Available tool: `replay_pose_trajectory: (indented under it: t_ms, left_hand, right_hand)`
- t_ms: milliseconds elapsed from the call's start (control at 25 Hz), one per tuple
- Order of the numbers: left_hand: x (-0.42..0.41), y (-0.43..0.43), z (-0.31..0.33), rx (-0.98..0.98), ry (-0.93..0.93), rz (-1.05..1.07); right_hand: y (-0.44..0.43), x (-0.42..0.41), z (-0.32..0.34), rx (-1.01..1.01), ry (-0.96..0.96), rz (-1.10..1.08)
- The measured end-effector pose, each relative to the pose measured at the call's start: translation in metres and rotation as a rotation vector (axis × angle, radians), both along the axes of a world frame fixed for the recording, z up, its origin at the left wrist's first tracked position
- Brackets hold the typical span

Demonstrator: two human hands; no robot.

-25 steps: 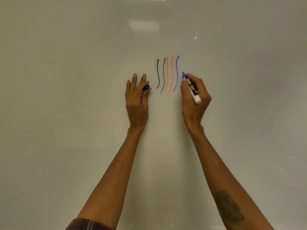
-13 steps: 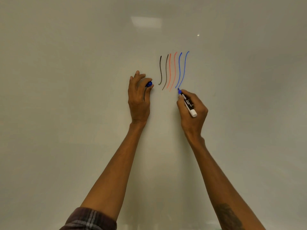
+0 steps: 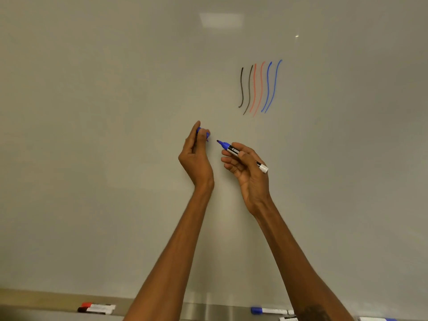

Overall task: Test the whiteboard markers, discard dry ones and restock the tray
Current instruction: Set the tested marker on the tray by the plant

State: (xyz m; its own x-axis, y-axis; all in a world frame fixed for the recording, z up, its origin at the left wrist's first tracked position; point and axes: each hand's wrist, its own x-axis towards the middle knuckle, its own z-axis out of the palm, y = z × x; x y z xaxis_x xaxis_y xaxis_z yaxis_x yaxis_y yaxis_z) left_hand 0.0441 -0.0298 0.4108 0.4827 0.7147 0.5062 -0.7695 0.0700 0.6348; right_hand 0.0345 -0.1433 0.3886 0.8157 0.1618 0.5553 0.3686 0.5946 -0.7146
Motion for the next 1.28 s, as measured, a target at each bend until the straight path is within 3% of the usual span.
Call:
replay_pose_trajectory:
  t_ms: [120, 440, 760, 1280]
  left_hand:
    - [-0.008, 0.007, -0.021, -0.139, 0.058, -0.092]
    - [-0.021, 0.026, -0.055, -0.247, 0.139, -0.136]
    - [-0.033, 0.039, -0.075, -0.220, 0.172, -0.108]
    - [-0.048, 0.083, -0.113, -0.291, 0.146, -0.104]
  right_hand:
    - [0.017, -0.005, -0.011, -0.035, 0.014, 0.004]
    - [0.044, -0.013, -0.038, -0.097, 0.069, -0.037]
    - [0.064, -0.019, -0.054, -0.191, 0.069, -0.088]
    - [0.120, -0.037, -0.086, -0.142, 0.156, -0.040]
